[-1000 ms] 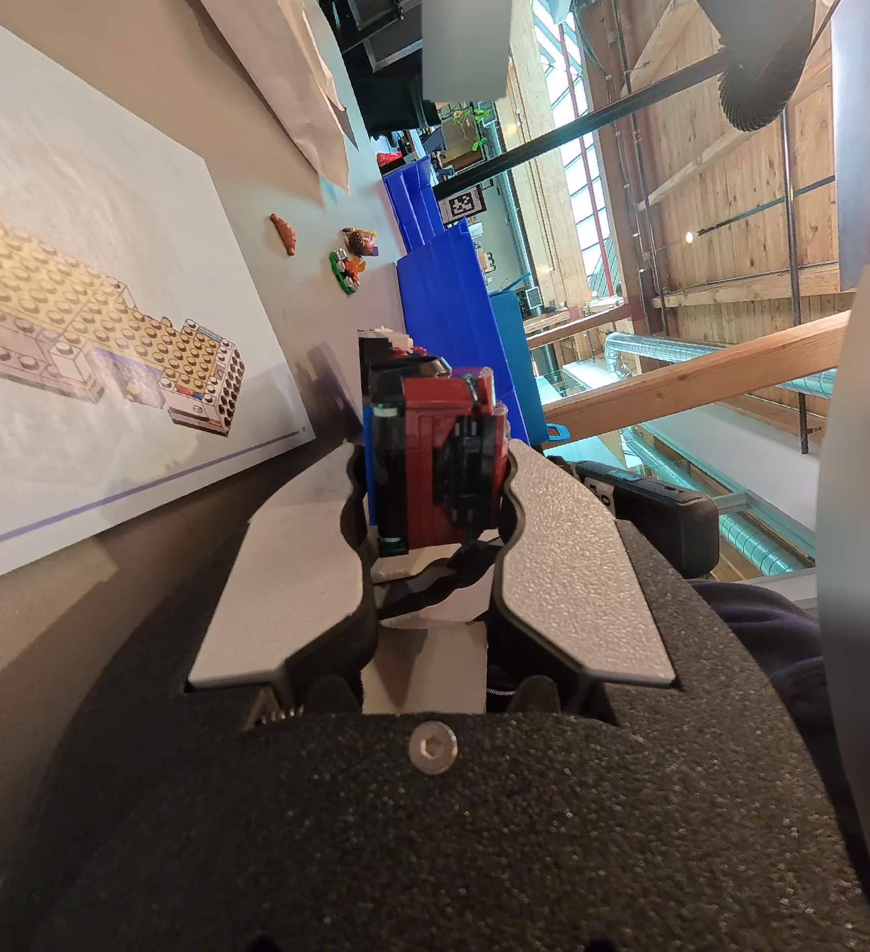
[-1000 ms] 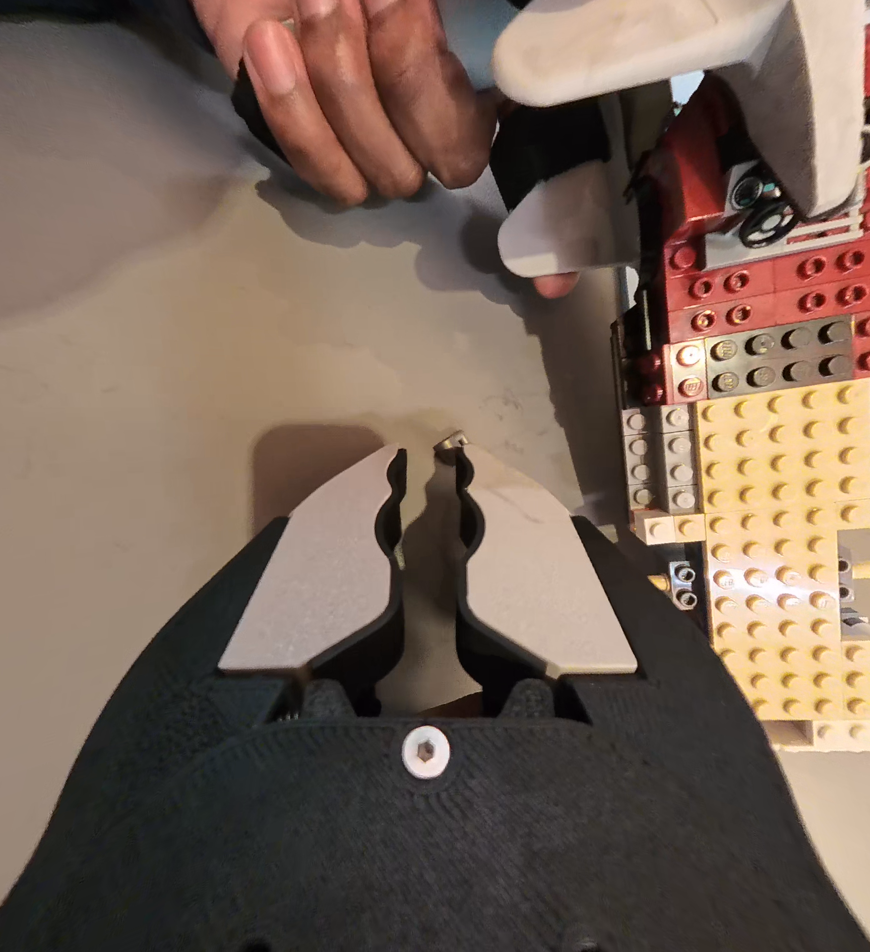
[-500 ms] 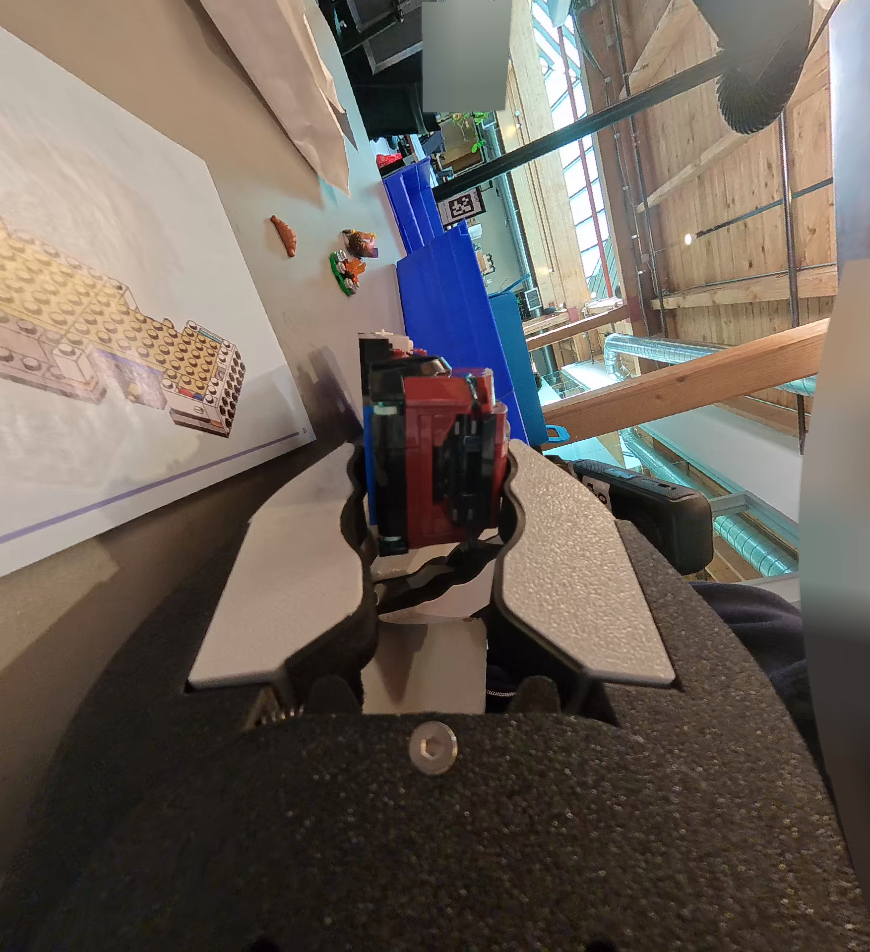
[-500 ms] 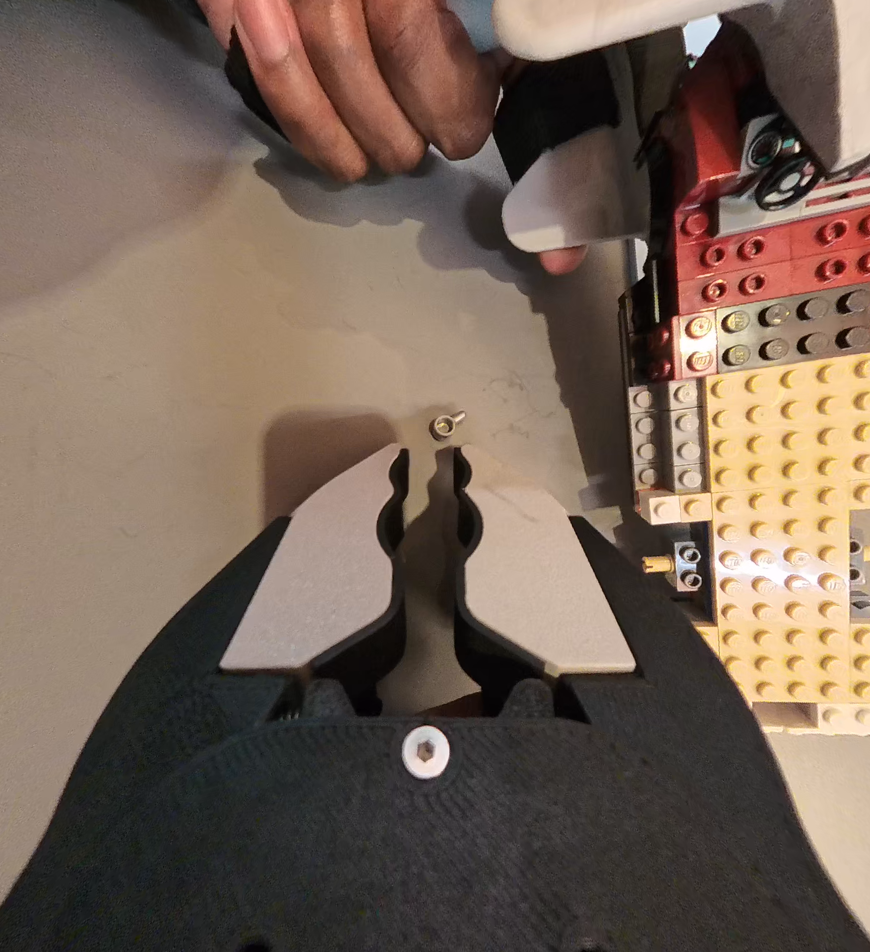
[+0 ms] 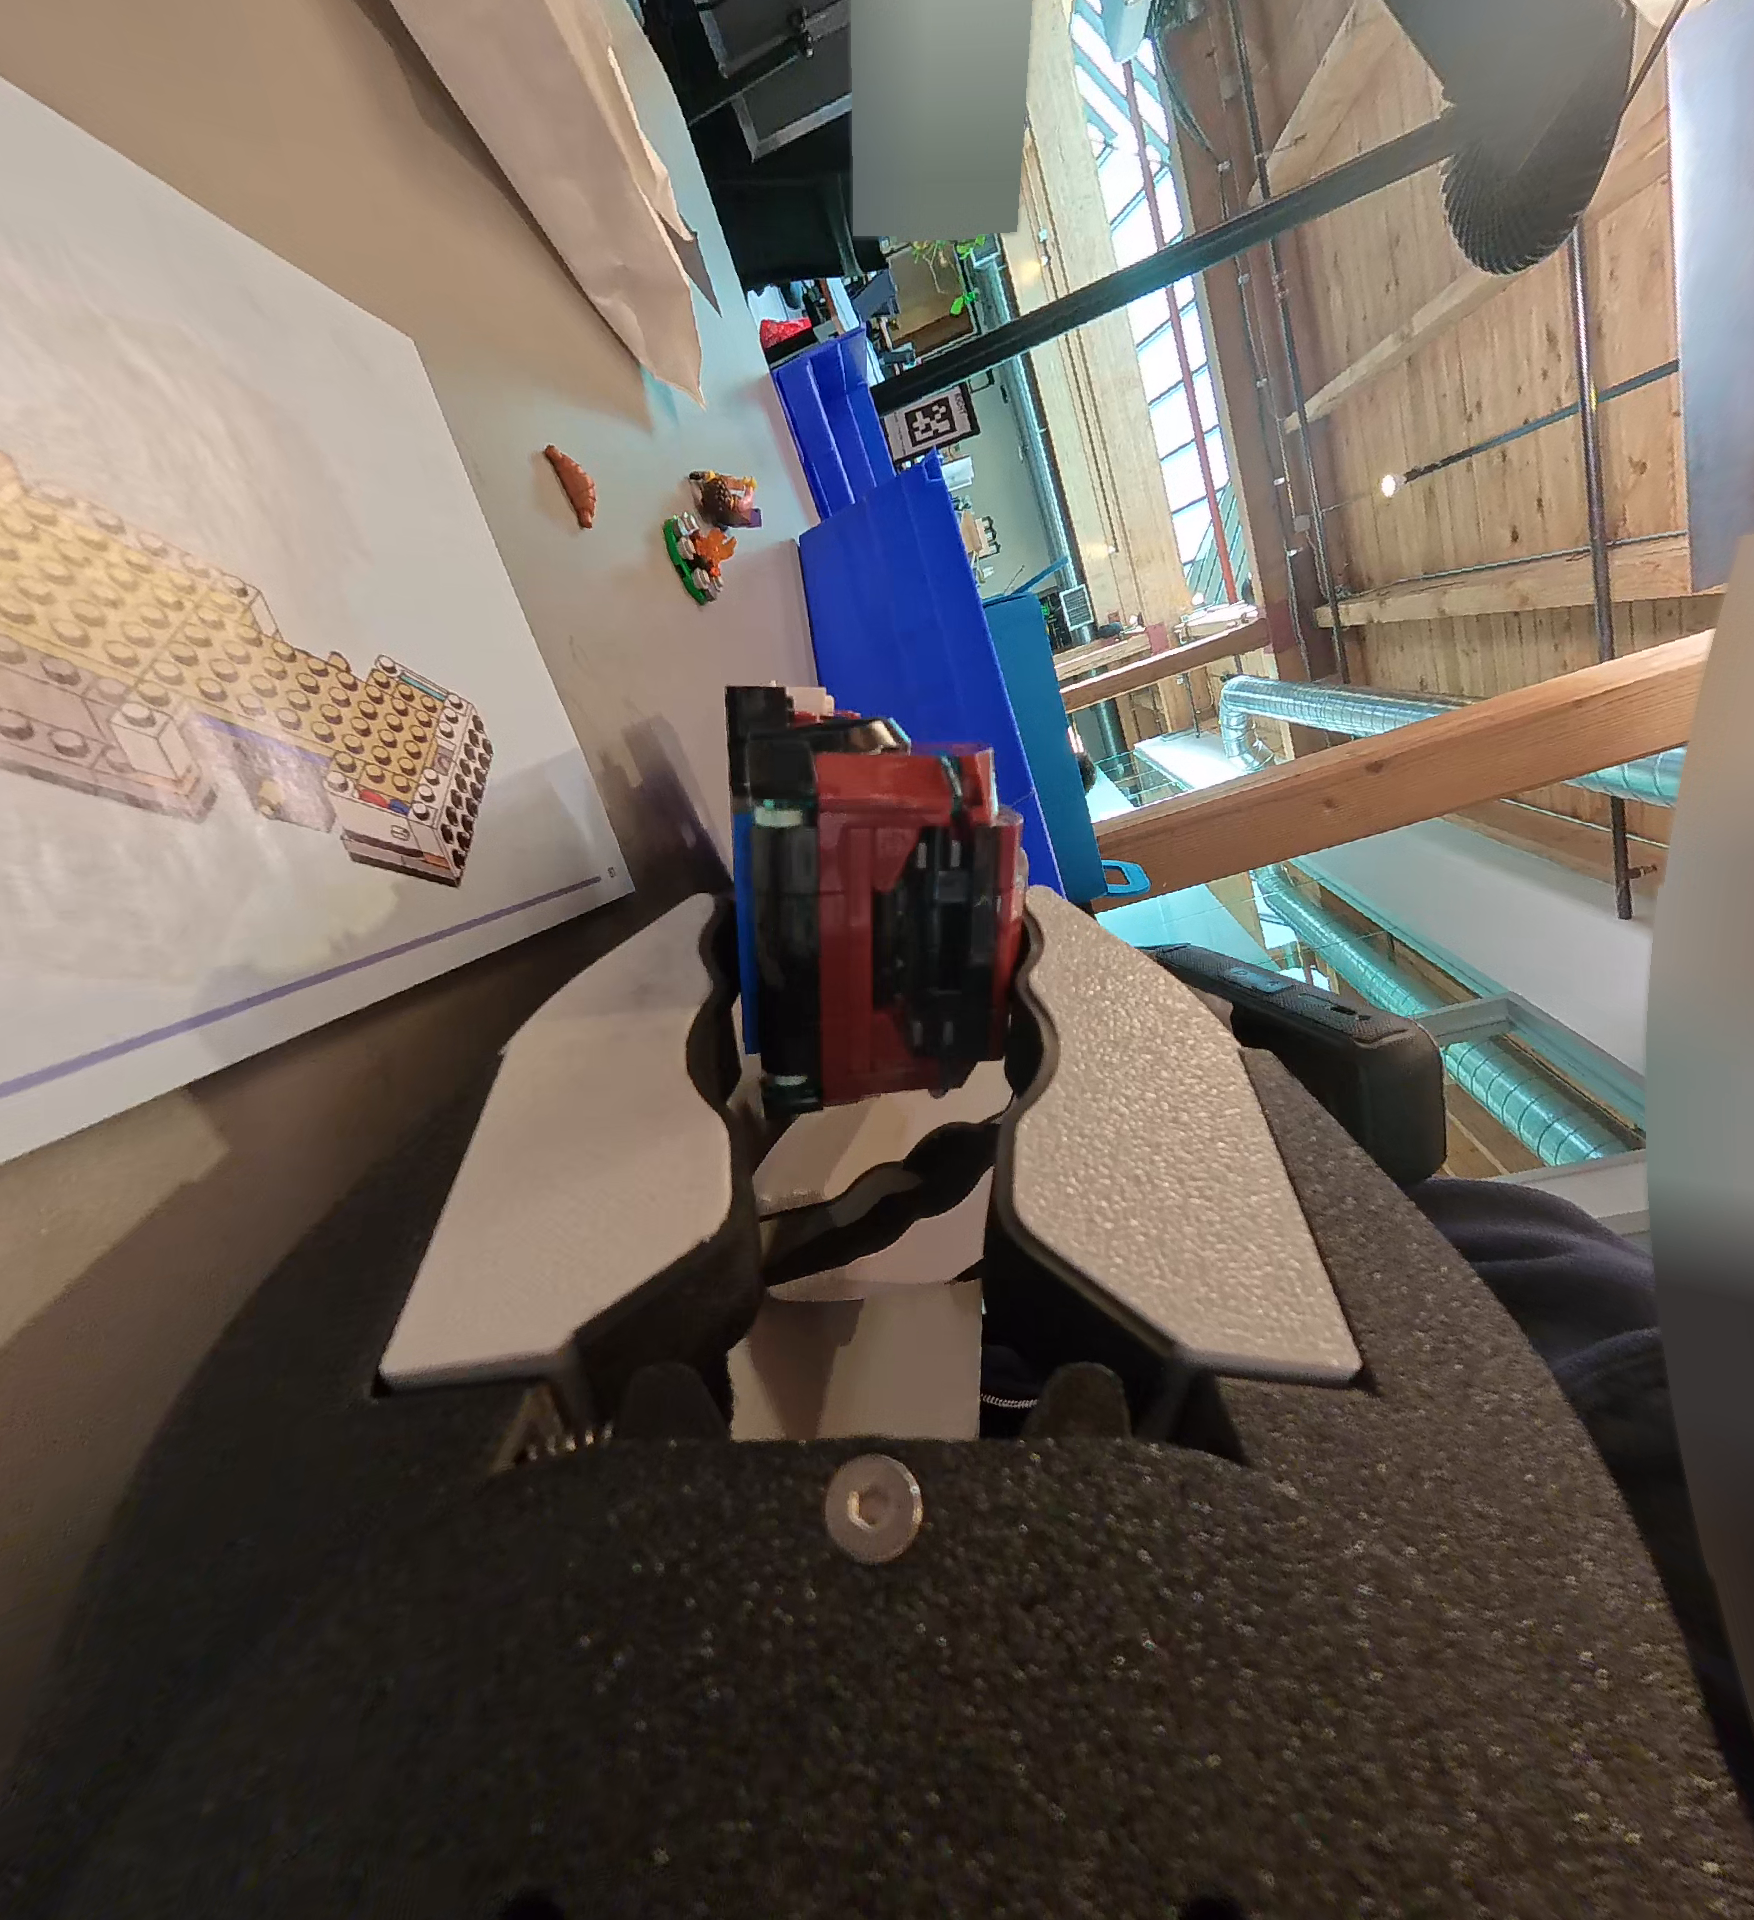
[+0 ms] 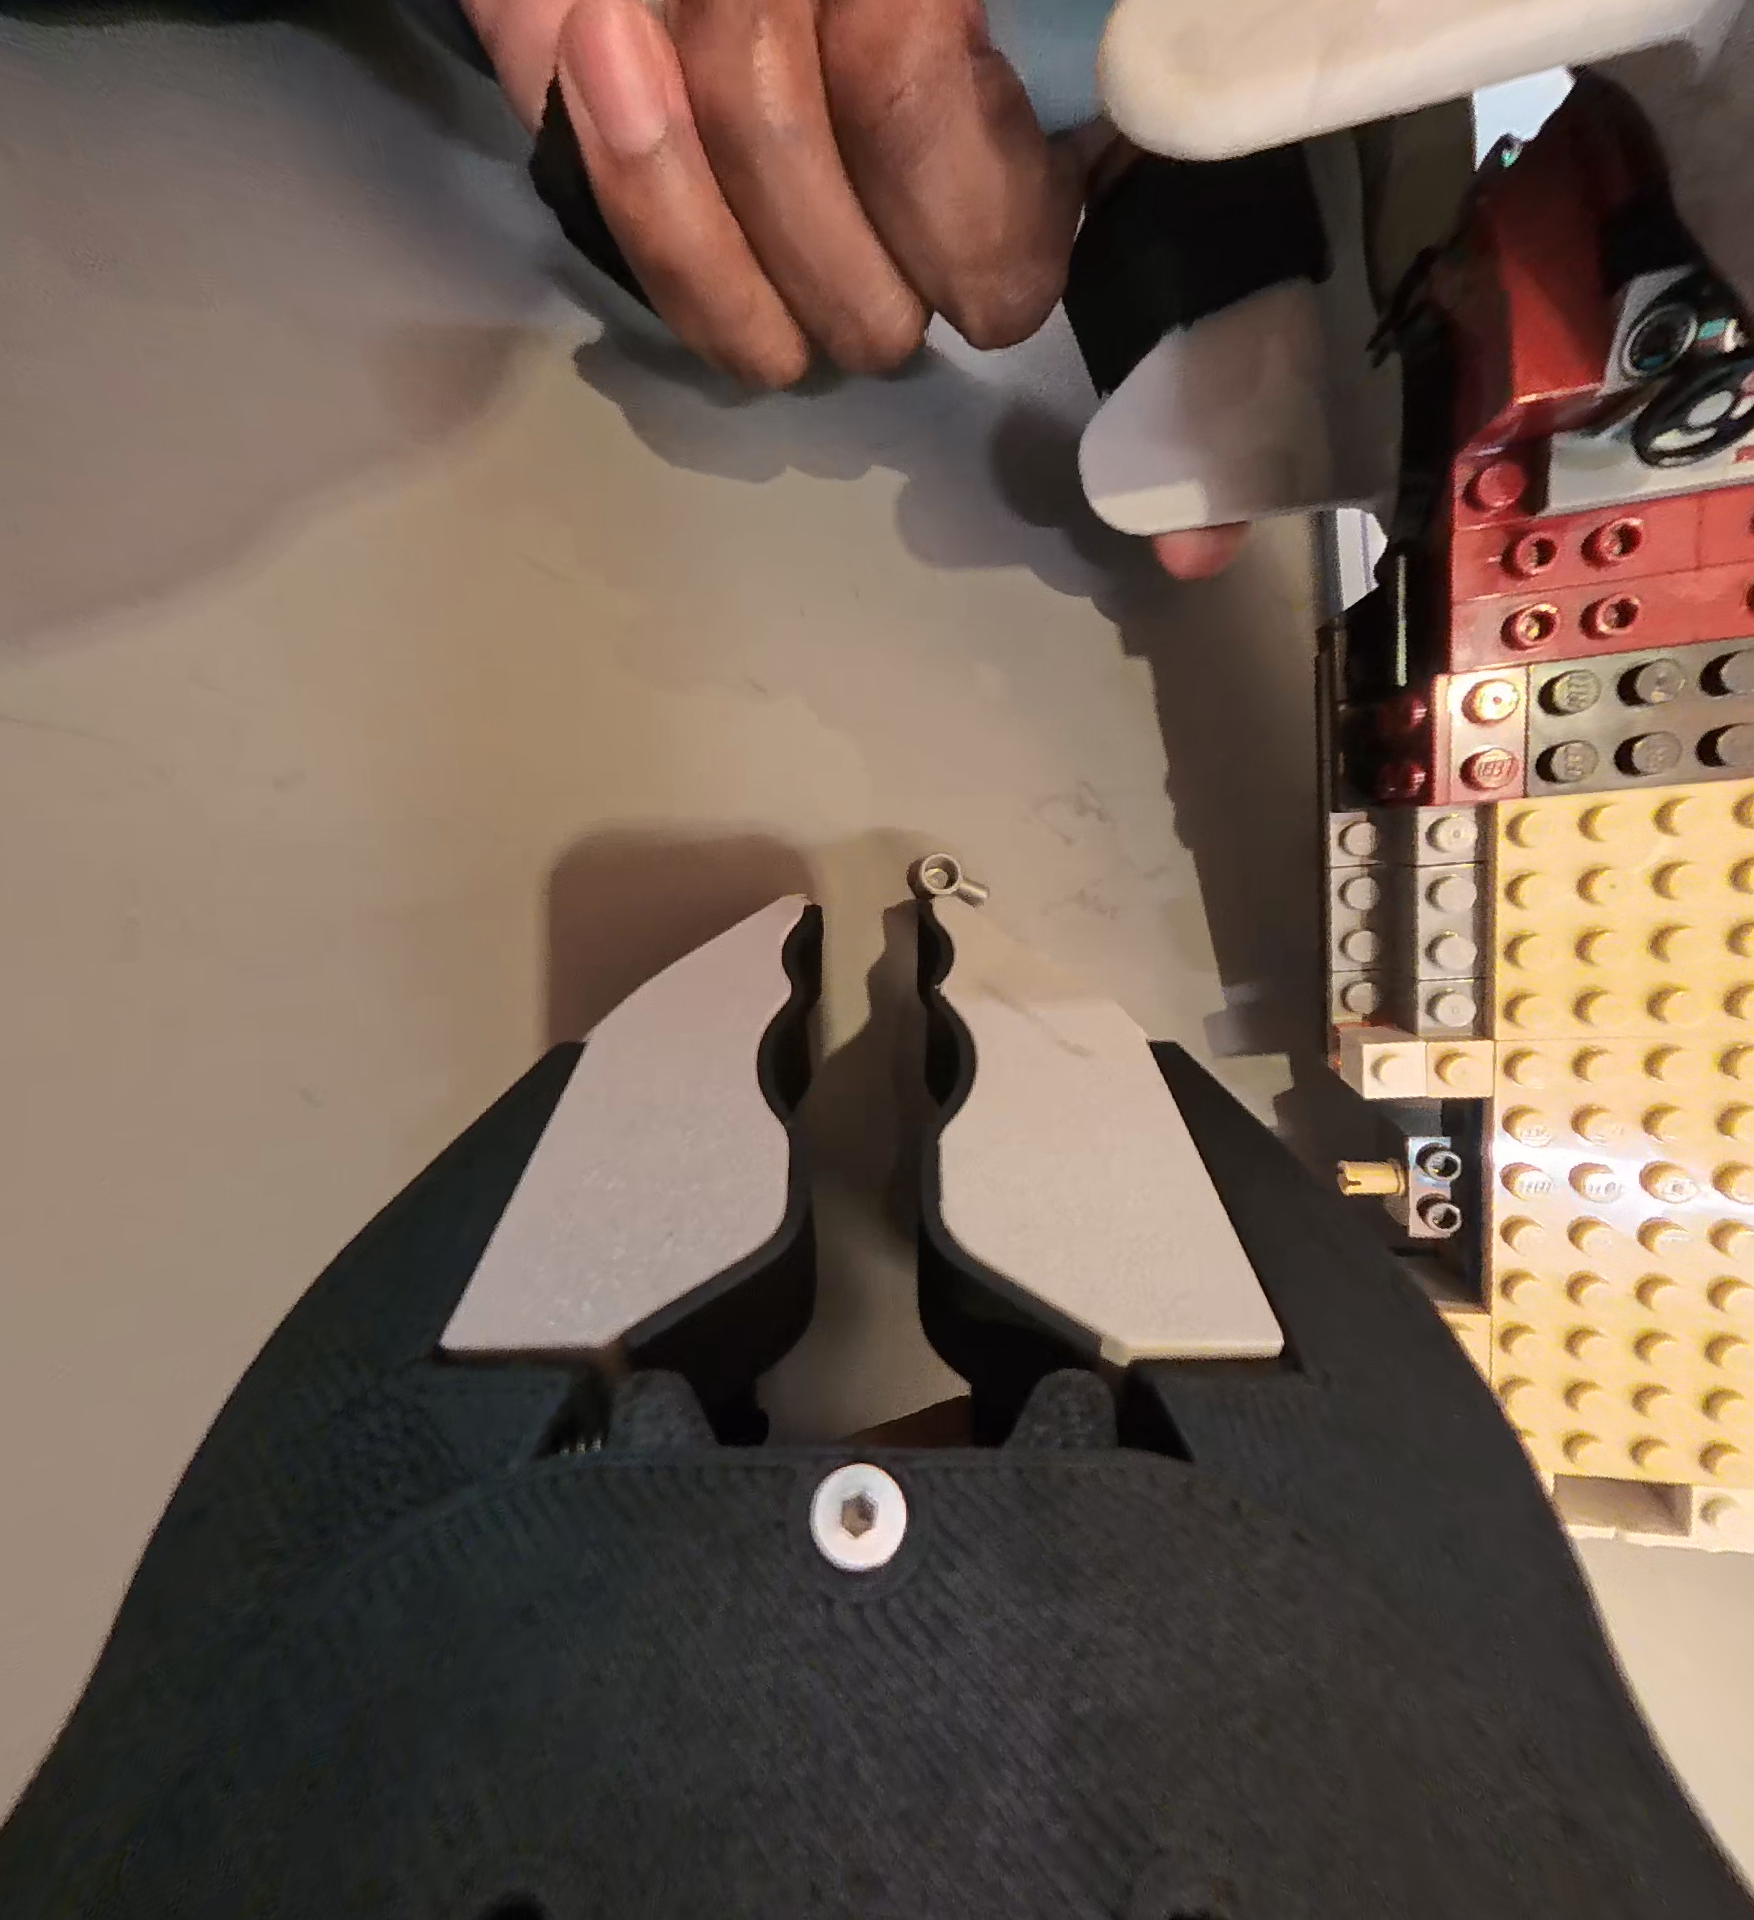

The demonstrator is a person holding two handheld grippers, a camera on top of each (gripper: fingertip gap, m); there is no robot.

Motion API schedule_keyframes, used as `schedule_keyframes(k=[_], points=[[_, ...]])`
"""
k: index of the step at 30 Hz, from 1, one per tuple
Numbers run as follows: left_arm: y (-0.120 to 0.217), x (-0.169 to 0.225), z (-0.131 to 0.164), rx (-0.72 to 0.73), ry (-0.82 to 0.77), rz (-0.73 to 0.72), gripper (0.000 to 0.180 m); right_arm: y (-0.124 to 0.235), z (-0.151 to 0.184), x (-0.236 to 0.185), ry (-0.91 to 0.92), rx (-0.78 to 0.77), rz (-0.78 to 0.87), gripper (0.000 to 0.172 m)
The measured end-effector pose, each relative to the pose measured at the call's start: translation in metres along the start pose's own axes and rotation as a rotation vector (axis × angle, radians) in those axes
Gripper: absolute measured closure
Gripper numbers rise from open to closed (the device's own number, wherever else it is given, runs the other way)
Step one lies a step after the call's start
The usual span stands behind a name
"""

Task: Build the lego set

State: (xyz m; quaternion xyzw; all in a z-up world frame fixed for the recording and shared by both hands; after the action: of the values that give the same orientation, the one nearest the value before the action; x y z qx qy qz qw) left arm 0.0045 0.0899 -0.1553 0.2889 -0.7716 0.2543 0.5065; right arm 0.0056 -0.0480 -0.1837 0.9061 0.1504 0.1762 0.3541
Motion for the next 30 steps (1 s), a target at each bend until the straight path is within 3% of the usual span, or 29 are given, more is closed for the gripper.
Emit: schedule_keyframes(k=[1, 11, 18, 30], points=[[0.000, 0.000, 0.000, 0.000, 0.000, 0.000, 0.131, 0.000, 0.000, -0.001, 0.001, 0.000, -0.001, 0.155], [0.000, 0.000, 0.000, 0.002, 0.000, 0.002, 0.131, -0.003, -0.005, -0.007, 0.018, 0.007, -0.001, 0.153], [0.000, -0.001, 0.000, 0.013, 0.026, 0.005, 0.131, 0.007, -0.016, 0.006, -0.054, 0.099, 0.033, 0.156], [0.001, -0.002, 0.001, 0.035, 0.111, 0.036, 0.131, -0.004, -0.008, 0.013, -0.087, 0.039, 0.022, 0.158]])
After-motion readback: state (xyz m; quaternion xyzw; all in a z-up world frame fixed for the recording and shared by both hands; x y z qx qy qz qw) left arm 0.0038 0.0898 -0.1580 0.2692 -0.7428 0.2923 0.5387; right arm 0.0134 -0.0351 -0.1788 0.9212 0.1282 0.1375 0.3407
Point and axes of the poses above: each gripper's, where its closed fingertips meet, y back along the fingers, z out of its underside, x = y × z across the jaws, the point moved 6 cm from there along y, back along the fingers, and after that the axes turned 9 degrees about z, right-handed, at the moved point
